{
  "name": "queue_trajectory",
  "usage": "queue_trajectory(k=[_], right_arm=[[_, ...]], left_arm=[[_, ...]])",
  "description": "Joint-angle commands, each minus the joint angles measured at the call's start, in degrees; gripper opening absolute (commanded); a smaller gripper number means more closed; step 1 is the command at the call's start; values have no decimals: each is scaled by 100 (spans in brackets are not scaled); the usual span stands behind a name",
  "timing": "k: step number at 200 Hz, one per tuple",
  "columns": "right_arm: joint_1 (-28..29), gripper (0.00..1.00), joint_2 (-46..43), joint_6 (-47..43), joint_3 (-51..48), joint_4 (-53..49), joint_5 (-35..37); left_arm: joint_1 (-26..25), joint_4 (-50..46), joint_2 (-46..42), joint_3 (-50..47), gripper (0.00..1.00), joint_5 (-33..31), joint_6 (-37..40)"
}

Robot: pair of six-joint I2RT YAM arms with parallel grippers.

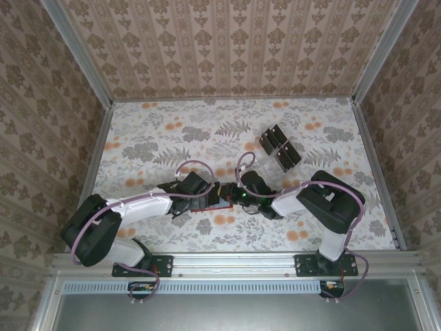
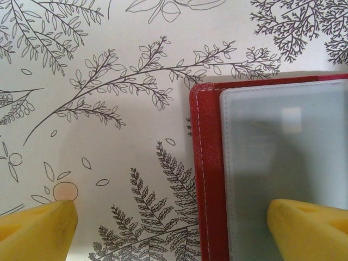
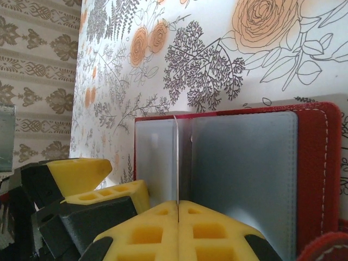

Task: Put the credit cards into the card holder
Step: Insert the credit card into the card holder.

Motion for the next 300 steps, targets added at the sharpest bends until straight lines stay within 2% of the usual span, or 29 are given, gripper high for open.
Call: queue_trajectory(k=[1,145,300], right_arm=[[36,0,96,69,-113,224,-71],[3,0,120,114,-354,356,104],[-23,0,423,48,-52,374,166]], left_arm=[[-19,-401,65,-188,99,-124,-56],[-21,-423,46,-201,99,-140,-48],[-19,-401,48,-211,99,-126,-53]])
